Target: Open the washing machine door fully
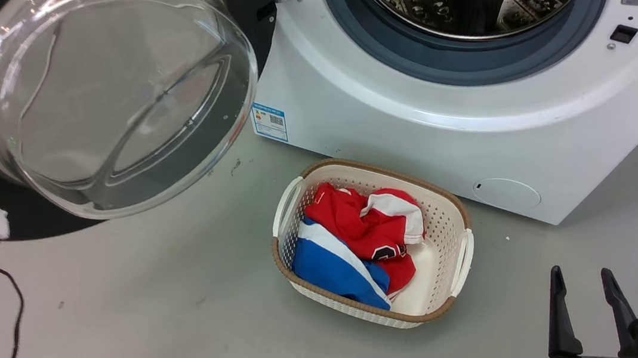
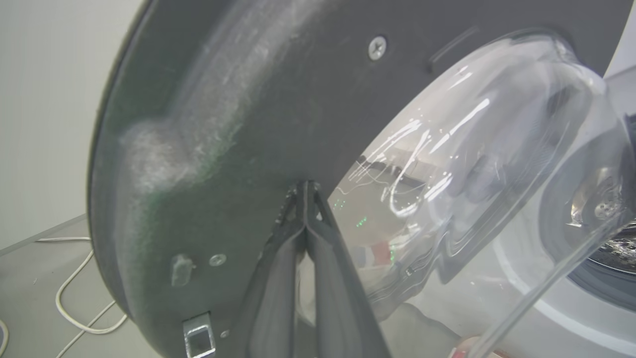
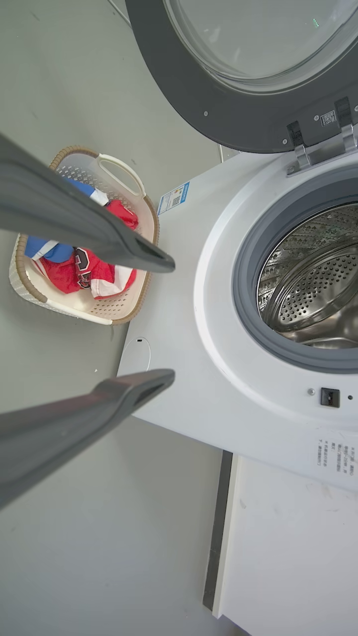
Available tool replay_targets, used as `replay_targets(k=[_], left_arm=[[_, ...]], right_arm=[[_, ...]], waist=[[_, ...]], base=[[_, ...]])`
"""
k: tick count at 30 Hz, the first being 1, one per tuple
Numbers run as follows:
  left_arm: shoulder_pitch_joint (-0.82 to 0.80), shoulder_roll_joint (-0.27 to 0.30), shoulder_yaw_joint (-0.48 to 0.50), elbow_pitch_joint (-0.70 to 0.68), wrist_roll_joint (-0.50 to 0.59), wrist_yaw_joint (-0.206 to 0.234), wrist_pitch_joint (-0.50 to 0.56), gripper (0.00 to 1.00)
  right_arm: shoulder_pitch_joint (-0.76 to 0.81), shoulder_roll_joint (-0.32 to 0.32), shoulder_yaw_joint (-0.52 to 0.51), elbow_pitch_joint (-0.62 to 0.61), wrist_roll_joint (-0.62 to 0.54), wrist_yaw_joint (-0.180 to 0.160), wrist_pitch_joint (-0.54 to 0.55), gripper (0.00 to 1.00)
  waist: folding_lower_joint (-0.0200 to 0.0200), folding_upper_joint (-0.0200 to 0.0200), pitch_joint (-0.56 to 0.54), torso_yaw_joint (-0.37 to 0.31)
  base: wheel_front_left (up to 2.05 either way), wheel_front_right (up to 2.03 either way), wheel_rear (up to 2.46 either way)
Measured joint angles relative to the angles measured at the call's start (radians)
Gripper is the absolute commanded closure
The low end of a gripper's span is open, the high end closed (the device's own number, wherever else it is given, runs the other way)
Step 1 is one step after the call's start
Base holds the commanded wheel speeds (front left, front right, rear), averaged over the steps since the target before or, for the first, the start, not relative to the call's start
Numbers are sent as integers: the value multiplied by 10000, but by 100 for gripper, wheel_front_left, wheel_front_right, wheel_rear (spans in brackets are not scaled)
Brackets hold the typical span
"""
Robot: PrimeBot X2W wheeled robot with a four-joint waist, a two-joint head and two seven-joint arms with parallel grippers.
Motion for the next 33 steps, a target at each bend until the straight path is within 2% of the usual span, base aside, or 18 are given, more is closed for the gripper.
replay_targets(k=[8, 16, 22, 25, 33], left_arm=[[-689, 543, 268, 1151, -197, -477, 205, 100], [-849, 364, 144, 1438, 15, -585, 98, 100], [106, 12, 255, 562, 581, -299, -31, 100], [783, -176, 213, -184, 1022, -19, -42, 100], [2409, -330, -499, -2176, 1841, 545, -8, 100]], right_arm=[[-179, -88, -33, 71, 56, 0, 0, 0], [-173, -81, -17, 224, 56, 0, -19, 0], [68, 36, -77, 372, 56, -2, -69, 0], [224, 88, -98, 449, 50, -2, -90, 0], [603, 161, -65, 600, 63, 0, -121, 0]], waist=[[0, 0, 162, -49], [0, 0, -97, -14], [0, 0, -581, 33], [0, 0, -901, 75], [0, 0, -1817, 176]], base=[[0, 0, 0], [0, 0, 0], [0, 0, 0], [0, 0, 0], [0, 0, 0]])
